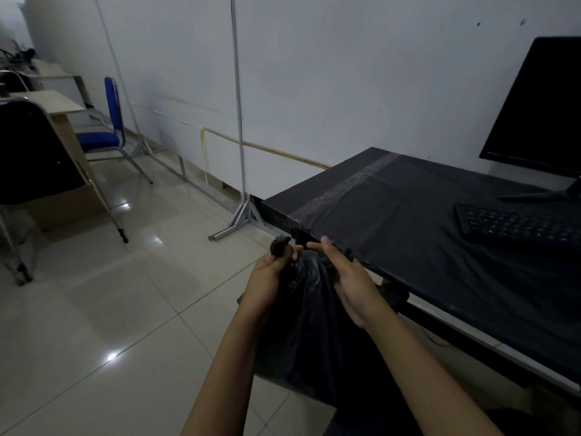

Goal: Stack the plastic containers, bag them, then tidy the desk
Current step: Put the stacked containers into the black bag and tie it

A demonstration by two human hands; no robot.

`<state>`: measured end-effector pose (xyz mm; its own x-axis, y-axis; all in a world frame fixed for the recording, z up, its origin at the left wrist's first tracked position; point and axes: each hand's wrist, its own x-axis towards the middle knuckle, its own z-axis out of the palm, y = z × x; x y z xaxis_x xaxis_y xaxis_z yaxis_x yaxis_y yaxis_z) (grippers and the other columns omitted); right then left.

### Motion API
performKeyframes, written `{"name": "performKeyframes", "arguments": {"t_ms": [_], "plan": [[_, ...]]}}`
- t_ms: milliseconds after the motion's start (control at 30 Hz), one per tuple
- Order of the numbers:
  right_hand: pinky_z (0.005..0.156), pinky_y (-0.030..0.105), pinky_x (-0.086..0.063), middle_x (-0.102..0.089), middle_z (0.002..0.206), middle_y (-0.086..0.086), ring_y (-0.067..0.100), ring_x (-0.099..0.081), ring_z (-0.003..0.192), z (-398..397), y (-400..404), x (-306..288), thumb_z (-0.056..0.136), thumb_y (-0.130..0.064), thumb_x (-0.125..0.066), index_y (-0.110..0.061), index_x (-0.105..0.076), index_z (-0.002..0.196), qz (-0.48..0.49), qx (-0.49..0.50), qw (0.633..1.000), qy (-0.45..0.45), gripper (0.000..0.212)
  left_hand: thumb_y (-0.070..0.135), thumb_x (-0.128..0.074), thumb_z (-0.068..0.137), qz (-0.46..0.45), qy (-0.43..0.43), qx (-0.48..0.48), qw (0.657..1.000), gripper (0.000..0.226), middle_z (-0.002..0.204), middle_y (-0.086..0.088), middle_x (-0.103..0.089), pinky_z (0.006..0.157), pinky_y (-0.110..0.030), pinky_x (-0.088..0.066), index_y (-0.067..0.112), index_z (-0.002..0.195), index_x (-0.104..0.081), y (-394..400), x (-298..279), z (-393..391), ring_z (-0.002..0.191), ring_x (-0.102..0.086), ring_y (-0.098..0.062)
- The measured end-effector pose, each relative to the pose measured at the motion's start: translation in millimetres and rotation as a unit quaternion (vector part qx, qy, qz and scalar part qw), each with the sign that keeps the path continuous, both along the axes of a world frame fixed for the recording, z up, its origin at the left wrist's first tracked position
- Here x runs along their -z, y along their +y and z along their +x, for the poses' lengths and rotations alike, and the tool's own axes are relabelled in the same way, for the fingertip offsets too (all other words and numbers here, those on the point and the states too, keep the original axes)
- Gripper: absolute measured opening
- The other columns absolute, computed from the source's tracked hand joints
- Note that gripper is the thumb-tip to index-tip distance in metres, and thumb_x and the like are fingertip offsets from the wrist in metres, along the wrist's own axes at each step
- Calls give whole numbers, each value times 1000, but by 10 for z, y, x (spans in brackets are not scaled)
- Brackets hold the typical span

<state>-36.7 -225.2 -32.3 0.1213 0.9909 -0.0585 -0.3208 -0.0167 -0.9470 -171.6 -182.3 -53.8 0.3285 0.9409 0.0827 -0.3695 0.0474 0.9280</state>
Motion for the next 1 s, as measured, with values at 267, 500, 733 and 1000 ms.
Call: {"name": "performKeyframes", "arguments": {"t_ms": [267,500,733,1000], "plan": [[108,36,-41,-62,129,6,21,-55,125,-342,15,172,91,-49,-49,-10,-66,116,65,-20,997,-36,49,23,-44,101,-134,-1,-169,976,30,71,-1,-61,60,-23,-50,12,76,-55,342,-34,-6,64,-61,-14],[95,31,-39,-52,118,-20,7,-43,105,-328,-43,422,99,-42,-48,-22,-69,103,221,9,824,-521,30,9,-48,98,-188,75,-182,962,20,45,9,-58,61,-23,-36,11,83,-60,756,212,-218,67,-47,-13],[81,38,-46,-57,84,9,20,-56,84,-459,-233,480,100,-21,-51,1,-58,80,207,-67,890,-401,31,-6,-31,99,-200,170,-181,948,30,102,-12,-52,69,-24,-41,-6,86,-58,1045,357,-339,76,-54,-22],[70,30,-37,-49,75,10,17,-49,74,-549,-304,536,100,-26,-50,1,-47,72,195,-96,880,-422,39,6,-40,98,-191,230,-265,917,37,45,8,-56,56,-12,-42,20,64,-45,1150,460,-486,45,-51,1]]}}
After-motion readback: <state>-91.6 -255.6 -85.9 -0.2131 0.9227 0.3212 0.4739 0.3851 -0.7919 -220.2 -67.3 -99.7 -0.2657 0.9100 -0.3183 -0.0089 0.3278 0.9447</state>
